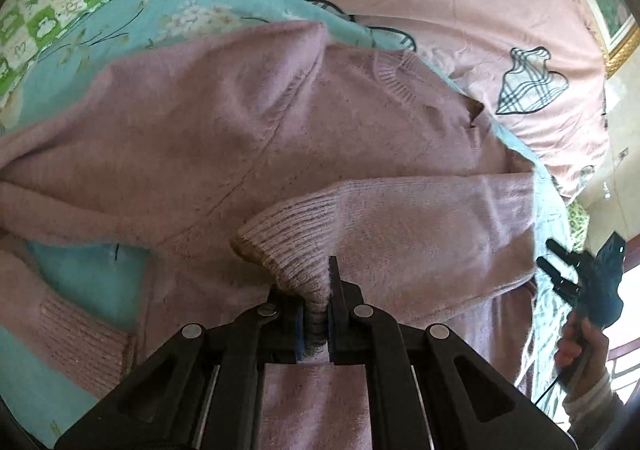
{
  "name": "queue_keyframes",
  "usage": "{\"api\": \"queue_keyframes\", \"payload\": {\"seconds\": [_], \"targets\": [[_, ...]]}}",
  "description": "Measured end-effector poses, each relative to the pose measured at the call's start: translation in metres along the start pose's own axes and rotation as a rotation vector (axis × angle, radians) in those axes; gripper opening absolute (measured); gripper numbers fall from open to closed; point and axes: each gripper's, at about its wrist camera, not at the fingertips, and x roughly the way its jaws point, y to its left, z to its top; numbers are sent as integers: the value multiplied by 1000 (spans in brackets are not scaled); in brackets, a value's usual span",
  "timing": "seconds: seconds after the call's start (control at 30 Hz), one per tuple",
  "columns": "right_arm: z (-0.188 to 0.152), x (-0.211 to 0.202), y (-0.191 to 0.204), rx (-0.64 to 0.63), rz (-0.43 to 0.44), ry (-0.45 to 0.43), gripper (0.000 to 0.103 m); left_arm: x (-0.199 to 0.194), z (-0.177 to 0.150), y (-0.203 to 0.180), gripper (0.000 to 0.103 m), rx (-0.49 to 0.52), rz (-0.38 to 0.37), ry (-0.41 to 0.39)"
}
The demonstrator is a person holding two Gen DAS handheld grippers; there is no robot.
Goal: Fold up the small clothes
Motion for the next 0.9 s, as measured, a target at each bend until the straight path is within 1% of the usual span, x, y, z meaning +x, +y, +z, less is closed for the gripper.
{"api": "queue_keyframes", "payload": {"seconds": [0.1, 0.17, 0.27, 0.33, 0.4, 0.53, 0.57, 0.6, 0.63, 0.67, 0.7, 0.77, 0.8, 0.83, 0.87, 0.9], "targets": [[18, 12, -11, 29, -8, -8, 63, -1, 0, 10, 6, -33, 14, -9], [31, 18, -9, 21, -8, -10, 63, -3, -1, 15, 6, -51, 12, -14], [47, 27, -4, 4, 5, -6, 64, -4, 0, 18, 6, -69, 32, -22], [54, 33, 0, -5, 16, -2, 64, -7, -1, 23, 6, -102, 35, -35], [59, 38, 5, -13, 26, 6, 64, -9, -2, 27, 6, -129, 32, -43], [58, 48, 17, -68, 45, 23, 64, -4, -5, 23, 6, -112, 39, -21], [56, 51, 21, -96, 43, 28, 61, -4, -4, 21, 6, -109, 40, -19], [55, 52, 24, -115, 52, 34, 51, -3, -3, 19, 6, -104, 42, -19], [53, 55, 26, -132, 56, 48, 12, -4, -2, 17, 6, -100, 36, -21], [53, 56, 25, -135, 39, 64, 8, -3, 0, 14, 6, -96, 24, -23], [55, 53, 23, -126, 23, 60, 8, -3, 2, 8, 6, -87, 2, -25], [63, 35, 14, -104, -3, -1, 8, 0, 7, -8, 6, -54, -34, -26], [66, 28, 9, -99, -28, -21, 8, 3, 10, -21, 6, -17, -40, -27], [70, 21, 2, -87, -50, -40, 8, 6, 12, -30, 6, 11, -36, -26], [74, 18, -5, -72, -64, -44, 8, 12, 13, -40, 6, 47, -23, -25], [77, 18, -13, -57, -77, -37, 8, 17, 15, -45, 6, 59, -11, -22]]}}
